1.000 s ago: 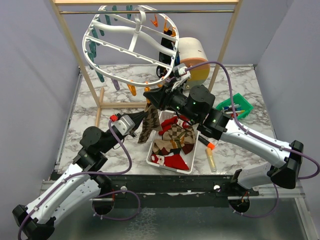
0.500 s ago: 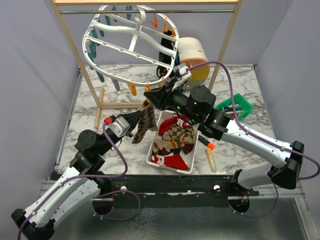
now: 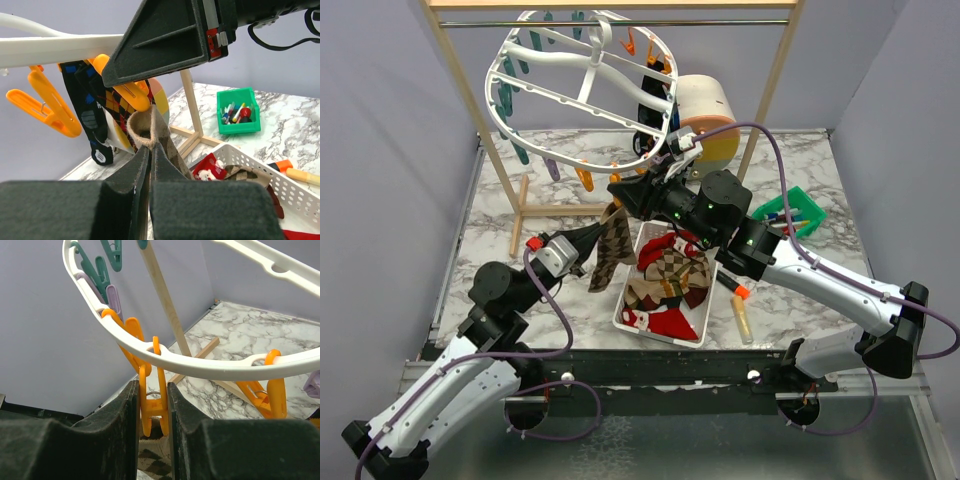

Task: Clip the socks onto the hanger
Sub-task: Clamp the sock onto the hanger.

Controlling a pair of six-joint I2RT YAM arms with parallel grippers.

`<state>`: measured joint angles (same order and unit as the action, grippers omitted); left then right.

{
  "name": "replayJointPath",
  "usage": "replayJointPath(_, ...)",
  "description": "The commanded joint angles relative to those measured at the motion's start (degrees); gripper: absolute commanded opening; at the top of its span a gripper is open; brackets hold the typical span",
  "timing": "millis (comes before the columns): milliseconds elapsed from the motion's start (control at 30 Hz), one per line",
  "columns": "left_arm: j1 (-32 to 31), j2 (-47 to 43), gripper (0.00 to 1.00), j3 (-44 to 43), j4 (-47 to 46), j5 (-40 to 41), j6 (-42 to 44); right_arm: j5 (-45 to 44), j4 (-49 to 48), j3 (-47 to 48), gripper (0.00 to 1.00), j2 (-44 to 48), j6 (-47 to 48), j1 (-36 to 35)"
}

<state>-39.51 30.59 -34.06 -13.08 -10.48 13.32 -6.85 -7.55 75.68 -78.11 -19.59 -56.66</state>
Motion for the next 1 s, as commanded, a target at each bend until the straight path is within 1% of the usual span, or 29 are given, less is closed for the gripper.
replayJointPath(0,-0.22,-1.47,0.0,0.8,1.39,0.8,-0.34,-2.93,-0.26,0.7,0.0,0.07,0.08,0.24)
replayJointPath(967,-0.22,-1.49,0.0,-1.45,0.19,1.42,0.48,-2.21,0.27,0.59,0.01,-0.65,-0.44,0.24)
